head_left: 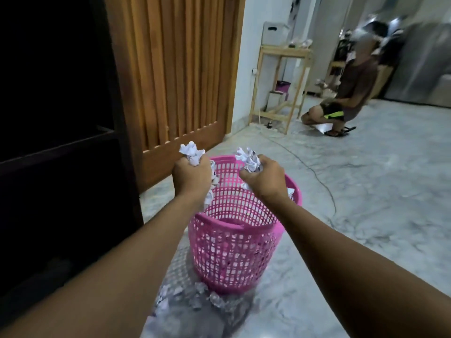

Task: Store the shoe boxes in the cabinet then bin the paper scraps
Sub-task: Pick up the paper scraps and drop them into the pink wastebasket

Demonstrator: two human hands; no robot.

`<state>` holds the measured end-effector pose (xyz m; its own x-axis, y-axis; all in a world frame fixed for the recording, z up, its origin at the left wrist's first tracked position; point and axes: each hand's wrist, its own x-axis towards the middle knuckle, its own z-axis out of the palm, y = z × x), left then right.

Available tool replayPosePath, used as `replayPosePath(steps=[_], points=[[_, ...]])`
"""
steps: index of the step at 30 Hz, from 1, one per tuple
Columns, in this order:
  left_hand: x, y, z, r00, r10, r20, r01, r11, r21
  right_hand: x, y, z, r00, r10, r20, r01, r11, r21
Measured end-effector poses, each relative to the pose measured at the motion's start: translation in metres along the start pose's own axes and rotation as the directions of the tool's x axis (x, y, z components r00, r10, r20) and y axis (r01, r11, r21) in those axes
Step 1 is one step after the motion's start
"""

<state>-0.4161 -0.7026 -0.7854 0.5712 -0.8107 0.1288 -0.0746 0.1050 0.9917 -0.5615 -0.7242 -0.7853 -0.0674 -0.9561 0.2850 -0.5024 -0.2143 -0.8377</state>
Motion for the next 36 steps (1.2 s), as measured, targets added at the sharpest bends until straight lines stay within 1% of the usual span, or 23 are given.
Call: replayPosePath(steps=[3,5,7,8,9,10,12,13,14,16,18,20,22,24,25,27,28,30,31,33,34,35,36], points=[[0.019,-0.022,0.041,1.000,0.003,0.004,-0.003,0.993,0.120,0.036,0.035,0.007,0.994,0.086,0.062,-0.086,0.996,0.002],[0.028,-0.041,0.057,0.998,0.004,0.060,-0.018,0.973,0.230,0.053,0.054,0.015,0.985,0.134,0.107,-0.141,0.988,0.059],[0.039,-0.057,0.065,0.979,-0.038,0.200,-0.047,0.914,0.403,0.066,0.064,0.018,0.964,0.126,0.236,-0.126,0.992,-0.018],[0.043,-0.061,0.066,0.950,-0.084,0.300,-0.080,0.866,0.494,0.072,0.068,0.018,0.947,0.129,0.295,-0.110,0.991,-0.082],[0.045,-0.061,0.066,0.902,-0.138,0.408,-0.151,0.787,0.598,0.075,0.070,0.016,0.932,0.141,0.333,-0.105,0.987,-0.124],[0.046,-0.058,0.065,0.850,-0.186,0.493,-0.261,0.665,0.700,0.078,0.071,0.013,0.922,0.161,0.351,-0.114,0.982,-0.153],[0.046,-0.051,0.059,0.787,-0.282,0.548,-0.441,0.363,0.820,0.078,0.072,0.004,0.898,0.205,0.390,-0.115,0.963,-0.243],[0.045,-0.046,0.055,0.774,-0.320,0.546,-0.478,0.270,0.836,0.076,0.070,0.000,0.881,0.229,0.415,-0.105,0.948,-0.300],[0.047,-0.042,0.050,0.763,-0.350,0.543,-0.488,0.240,0.839,0.073,0.068,-0.002,0.865,0.250,0.435,-0.094,0.932,-0.350],[0.043,-0.036,0.036,0.735,-0.383,0.559,-0.496,0.259,0.829,0.064,0.061,-0.004,0.843,0.269,0.466,-0.062,0.909,-0.412],[0.034,-0.031,0.017,0.731,-0.351,0.585,-0.504,0.300,0.810,0.049,0.053,-0.002,0.845,0.237,0.480,-0.019,0.909,-0.417],[0.018,-0.023,-0.007,0.759,-0.237,0.606,-0.513,0.354,0.782,0.027,0.043,0.004,0.866,0.164,0.473,0.052,0.910,-0.411],[0.002,-0.021,-0.035,0.796,-0.083,0.600,-0.521,0.412,0.747,-0.004,0.032,0.014,0.930,0.021,0.368,0.144,0.899,-0.414],[-0.019,-0.025,-0.068,0.833,0.022,0.553,-0.488,0.500,0.716,-0.045,0.024,0.029,0.965,-0.169,0.199,0.236,0.890,-0.390],[-0.029,-0.030,-0.085,0.854,0.035,0.518,-0.453,0.538,0.711,-0.069,0.023,0.038,0.951,-0.283,0.128,0.310,0.880,-0.360],[-0.050,-0.048,-0.120,0.901,0.017,0.434,-0.360,0.589,0.723,-0.116,0.031,0.061,0.856,-0.514,0.054,0.502,0.804,-0.319],[-0.060,-0.062,-0.137,0.925,0.004,0.379,-0.305,0.601,0.739,-0.136,0.039,0.073,0.807,-0.589,0.049,0.570,0.754,-0.327],[-0.079,-0.099,-0.171,0.974,-0.020,0.224,-0.168,0.597,0.784,-0.166,0.067,0.097,0.750,-0.651,0.117,0.647,0.683,-0.340],[-0.090,-0.120,-0.188,0.990,-0.047,0.133,-0.080,0.588,0.805,-0.177,0.085,0.108,0.741,-0.648,0.176,0.666,0.673,-0.322],[-0.119,-0.164,-0.217,0.987,-0.150,-0.052,0.129,0.566,0.814,-0.200,0.122,0.127,0.738,-0.585,0.337,0.668,0.706,-0.236],[-0.136,-0.184,-0.228,0.967,-0.212,-0.145,0.240,0.548,0.802,-0.211,0.139,0.135,0.742,-0.499,0.448,0.632,0.744,-0.217],[-0.154,-0.203,-0.238,0.934,-0.270,-0.233,0.345,0.518,0.783,-0.221,0.154,0.143,0.741,-0.375,0.557,0.577,0.779,-0.244],[-0.172,-0.218,-0.246,0.892,-0.326,-0.314,0.441,0.471,0.764,-0.230,0.165,0.148,0.740,-0.203,0.642,0.503,0.800,-0.327]])
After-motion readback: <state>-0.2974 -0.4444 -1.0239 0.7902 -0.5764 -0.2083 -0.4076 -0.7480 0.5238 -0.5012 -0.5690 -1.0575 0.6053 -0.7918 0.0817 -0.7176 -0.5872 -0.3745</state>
